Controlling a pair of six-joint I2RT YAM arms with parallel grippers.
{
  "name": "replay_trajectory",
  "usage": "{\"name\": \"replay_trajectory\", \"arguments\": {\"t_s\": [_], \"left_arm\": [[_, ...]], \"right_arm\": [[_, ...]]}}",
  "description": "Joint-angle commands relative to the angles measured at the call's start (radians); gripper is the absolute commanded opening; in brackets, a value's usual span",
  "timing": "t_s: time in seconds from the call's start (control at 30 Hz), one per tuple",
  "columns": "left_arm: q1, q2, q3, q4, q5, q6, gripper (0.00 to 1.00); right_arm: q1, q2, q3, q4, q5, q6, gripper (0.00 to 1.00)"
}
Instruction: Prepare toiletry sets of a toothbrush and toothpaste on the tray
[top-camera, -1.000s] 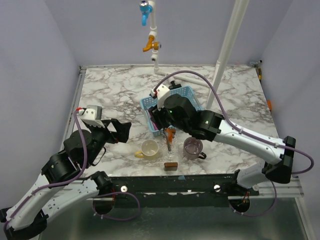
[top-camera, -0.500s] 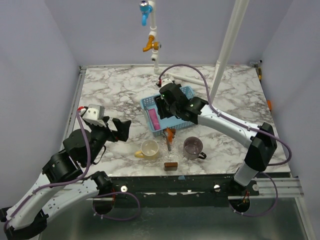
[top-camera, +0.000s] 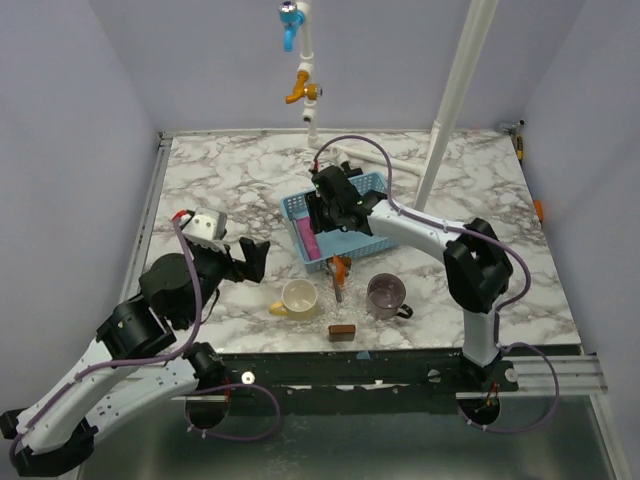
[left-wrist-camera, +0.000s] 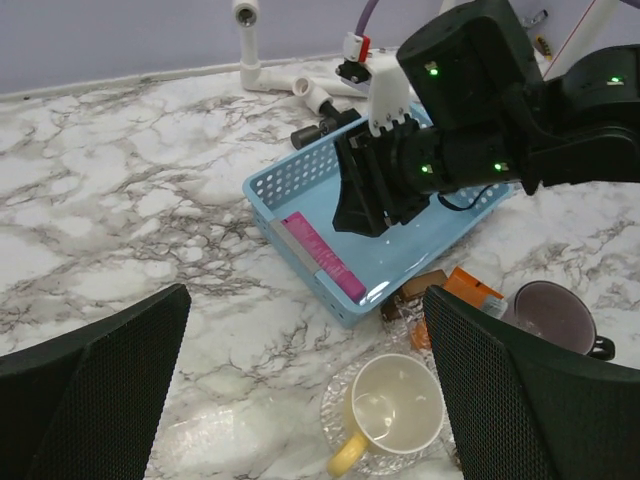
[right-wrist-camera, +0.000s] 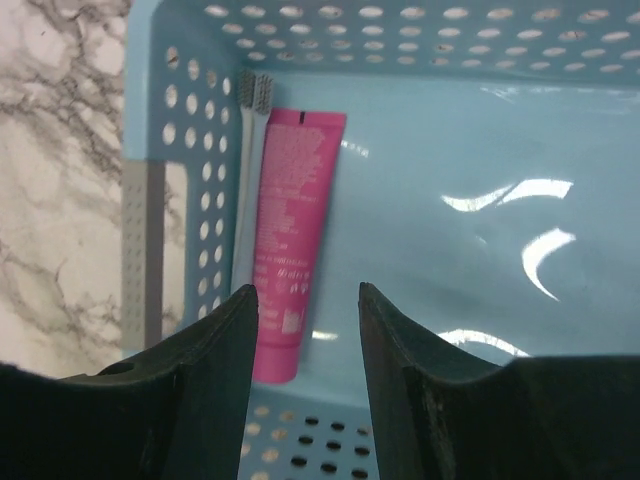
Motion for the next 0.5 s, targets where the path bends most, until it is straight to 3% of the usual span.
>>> {"name": "replay_trajectory", "arguments": {"t_s": [0.0, 0.47], "left_arm": [[-0.002, 0.064, 0.007, -0.002, 0.044, 0.064, 0.99], [0.002, 0.082, -0.126, 0.134, 0.076, 0.045, 0.99]], "right_arm": [[-0.037, 0.131, 0.098, 0.063, -0.036, 0.02, 0.47], [-0.058, 0.356, 0.335, 0.051, -0.089, 0.087, 0.47]]}}
